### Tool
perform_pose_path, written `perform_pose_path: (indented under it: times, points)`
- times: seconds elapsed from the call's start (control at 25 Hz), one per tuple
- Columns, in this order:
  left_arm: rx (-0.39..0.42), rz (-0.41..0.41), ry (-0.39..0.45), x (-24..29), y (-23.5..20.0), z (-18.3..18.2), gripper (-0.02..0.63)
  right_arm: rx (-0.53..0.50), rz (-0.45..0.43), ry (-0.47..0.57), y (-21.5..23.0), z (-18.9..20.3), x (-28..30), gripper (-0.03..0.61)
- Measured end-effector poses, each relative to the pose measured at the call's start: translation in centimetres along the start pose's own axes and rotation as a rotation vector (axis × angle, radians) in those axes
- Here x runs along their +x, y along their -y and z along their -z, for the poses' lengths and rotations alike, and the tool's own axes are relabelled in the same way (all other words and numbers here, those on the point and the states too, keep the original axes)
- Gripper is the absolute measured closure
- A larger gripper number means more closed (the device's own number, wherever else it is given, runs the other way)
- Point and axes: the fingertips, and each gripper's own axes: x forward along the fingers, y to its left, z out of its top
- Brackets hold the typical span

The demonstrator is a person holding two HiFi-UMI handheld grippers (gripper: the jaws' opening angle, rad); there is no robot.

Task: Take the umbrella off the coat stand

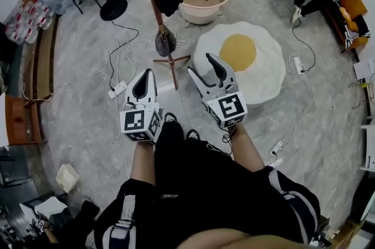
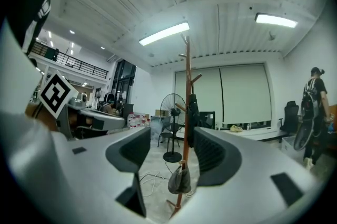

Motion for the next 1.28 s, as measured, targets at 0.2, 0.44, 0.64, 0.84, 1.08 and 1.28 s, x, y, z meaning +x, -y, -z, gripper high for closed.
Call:
perform_pose_path:
  times: [0.2, 0.44, 0.64, 0.84, 1.08, 1.28]
  points:
    - [0.012, 0.011, -0.009, 4.0, -2.1, 0.0, 0.617, 0.007, 0.005, -0.006, 2.0, 0.6, 3.9, 0.311]
    - [0.076, 0.014, 0.008, 10.2, -6.7, -1.6, 0.617, -0.011, 0.006, -0.010, 4.3, 0.3, 11.0, 0.307]
    - [0.047, 0.045, -0.017, 14.9, -10.6, -1.7, 0.617, -0.037, 0.006, -0.026, 5.4, -0.1, 16.7, 0.302]
    - [0.012, 0.076, -0.021, 19.5, -14.0, -1.9, 0.617, -0.067, 0.022, -0.035, 7.0, -0.5, 21.6, 0.302]
    - [-0.004, 0.115, -0.058, 23.8, -15.6, -1.3, 0.617, -0.078, 0.036, -0.067, 8.9, -0.7, 25.0, 0.299]
    - [-0.011, 0.126, -0.070, 26.2, -17.0, -0.8, 0.617, -0.075, 0.034, -0.076, 9.7, -0.4, 27.4, 0.295]
